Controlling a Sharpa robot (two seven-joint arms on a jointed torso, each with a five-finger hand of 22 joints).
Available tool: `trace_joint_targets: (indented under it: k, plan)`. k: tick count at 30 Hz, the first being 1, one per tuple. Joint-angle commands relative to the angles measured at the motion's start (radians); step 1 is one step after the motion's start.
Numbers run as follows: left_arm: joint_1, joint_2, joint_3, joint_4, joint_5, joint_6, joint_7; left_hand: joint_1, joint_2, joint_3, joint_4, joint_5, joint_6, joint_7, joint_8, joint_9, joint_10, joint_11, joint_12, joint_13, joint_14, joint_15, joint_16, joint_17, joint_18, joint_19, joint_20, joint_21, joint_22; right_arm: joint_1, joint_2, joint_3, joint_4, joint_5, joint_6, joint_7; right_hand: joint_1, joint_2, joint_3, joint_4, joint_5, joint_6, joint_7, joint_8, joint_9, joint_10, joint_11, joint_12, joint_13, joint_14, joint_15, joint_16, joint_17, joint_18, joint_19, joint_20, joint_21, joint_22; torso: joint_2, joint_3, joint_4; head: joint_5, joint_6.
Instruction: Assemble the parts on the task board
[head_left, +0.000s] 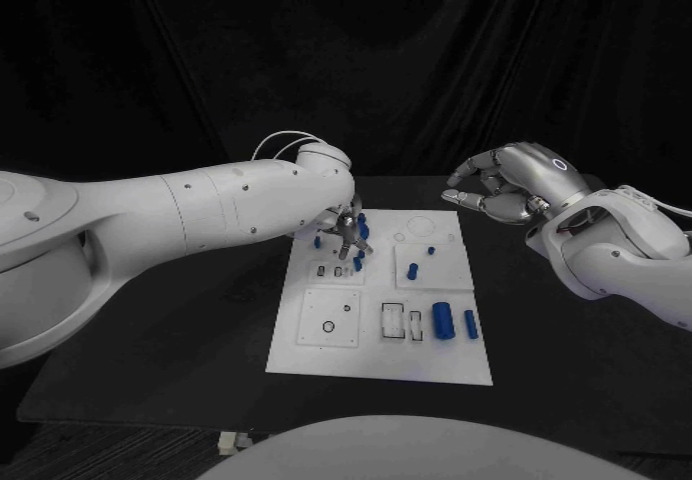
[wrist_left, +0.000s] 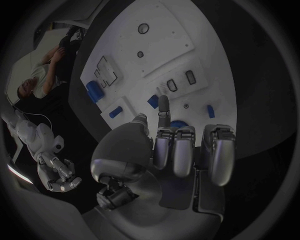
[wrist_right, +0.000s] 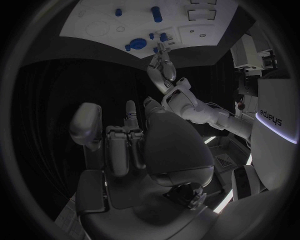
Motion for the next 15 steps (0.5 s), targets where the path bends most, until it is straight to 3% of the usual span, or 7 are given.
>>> trace_joint_targets:
  k: [1,15]
  plan:
    - [-0.008,0.009,0.001,-0.007,0.000,-0.020,0.010,-0.005,0.002,0.007,0.001,-0.003,-0.008,0.001,-0.007,0.001,0.106,0.001,0.003,0.263,0.104,-0.004,0.003,0.263,0.006,0.069,-0.003,-0.003,0.224,-0.003,0.000,0.001,0.000,-0.001,-0.011,0.008,0.000,0.012,0.002,0.001,0.006,0.006,0.003,0.002,0.001,0.105,0.006,0.003,0.263,0.104,0.009,0.003,0.263,-0.002,-0.002,0.008,-0.005,0.127,0.000,0.0000,0.0003,0.000,0.000]
    - [-0.023,0.022,0.001,-0.035,0.000,-0.040,0.020,-0.002,0.001,0.011,-0.002,0.003,-0.005,0.001,-0.010,0.004,0.106,0.001,0.003,0.263,0.104,-0.003,0.003,0.263,0.008,0.065,-0.002,-0.006,0.219,-0.004,0.003,0.001,-0.005,-0.001,-0.020,0.019,0.001,0.013,0.002,0.001,0.007,0.006,0.003,0.002,0.001,0.105,0.007,0.003,0.263,0.104,0.009,0.003,0.263,-0.001,-0.002,0.008,-0.006,0.127,0.000,0.0000,0.0000,-0.006,0.000]
